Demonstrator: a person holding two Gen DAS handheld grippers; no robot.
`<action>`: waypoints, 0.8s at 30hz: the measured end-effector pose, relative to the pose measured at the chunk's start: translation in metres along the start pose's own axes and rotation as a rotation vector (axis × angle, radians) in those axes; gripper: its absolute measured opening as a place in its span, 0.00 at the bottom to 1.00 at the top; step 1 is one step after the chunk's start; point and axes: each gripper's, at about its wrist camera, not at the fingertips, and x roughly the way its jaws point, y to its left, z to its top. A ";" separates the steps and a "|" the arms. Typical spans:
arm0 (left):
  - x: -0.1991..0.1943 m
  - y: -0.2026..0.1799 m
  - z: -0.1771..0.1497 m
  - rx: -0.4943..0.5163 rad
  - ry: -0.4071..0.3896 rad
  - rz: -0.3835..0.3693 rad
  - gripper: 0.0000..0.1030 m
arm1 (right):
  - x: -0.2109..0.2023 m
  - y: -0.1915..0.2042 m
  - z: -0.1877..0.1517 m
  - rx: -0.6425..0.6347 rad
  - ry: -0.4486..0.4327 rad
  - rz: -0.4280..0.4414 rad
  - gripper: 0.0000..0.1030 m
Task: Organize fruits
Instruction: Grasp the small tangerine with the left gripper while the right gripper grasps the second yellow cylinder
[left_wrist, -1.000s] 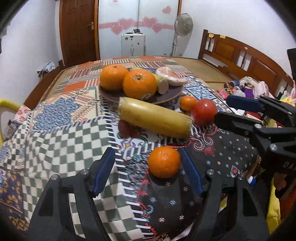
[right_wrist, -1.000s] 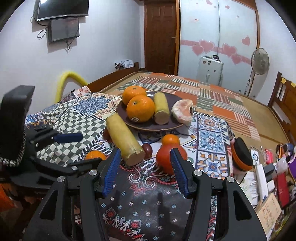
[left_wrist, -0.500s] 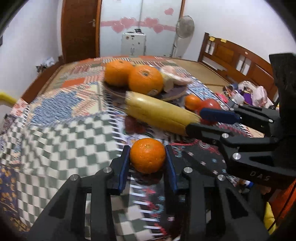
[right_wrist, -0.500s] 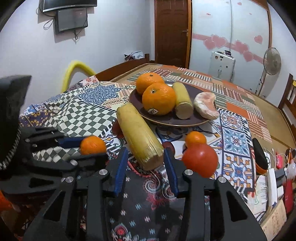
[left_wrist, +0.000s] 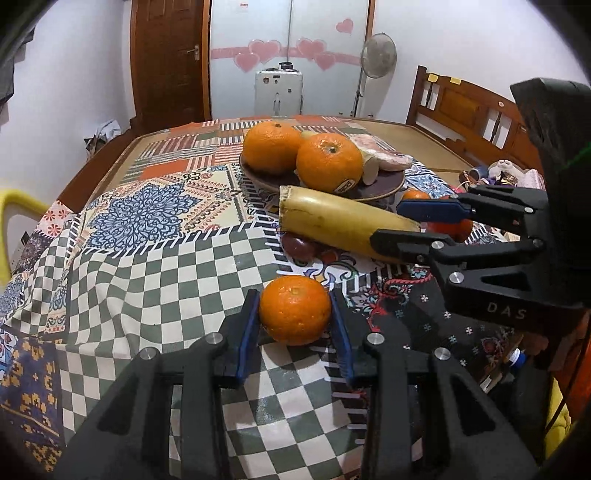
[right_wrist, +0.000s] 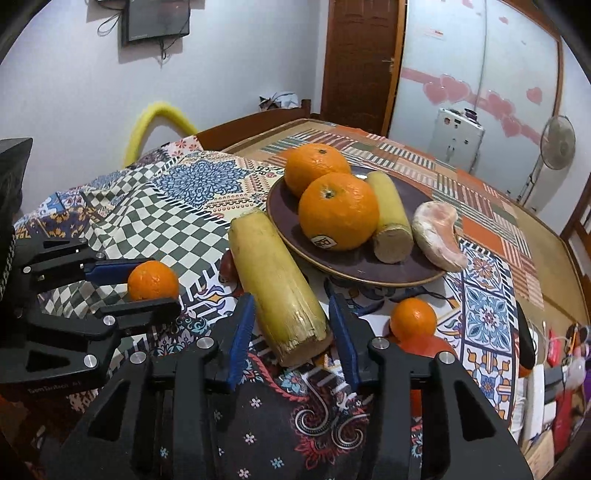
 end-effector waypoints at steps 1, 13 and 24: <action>0.000 0.001 0.000 -0.002 0.001 -0.001 0.36 | 0.001 0.001 0.001 -0.010 0.004 -0.005 0.40; -0.014 0.004 -0.008 -0.008 -0.007 0.002 0.36 | -0.015 0.014 -0.010 -0.029 0.022 -0.027 0.34; -0.027 0.006 -0.012 -0.016 -0.017 -0.001 0.36 | -0.045 0.019 -0.028 0.037 0.039 0.004 0.31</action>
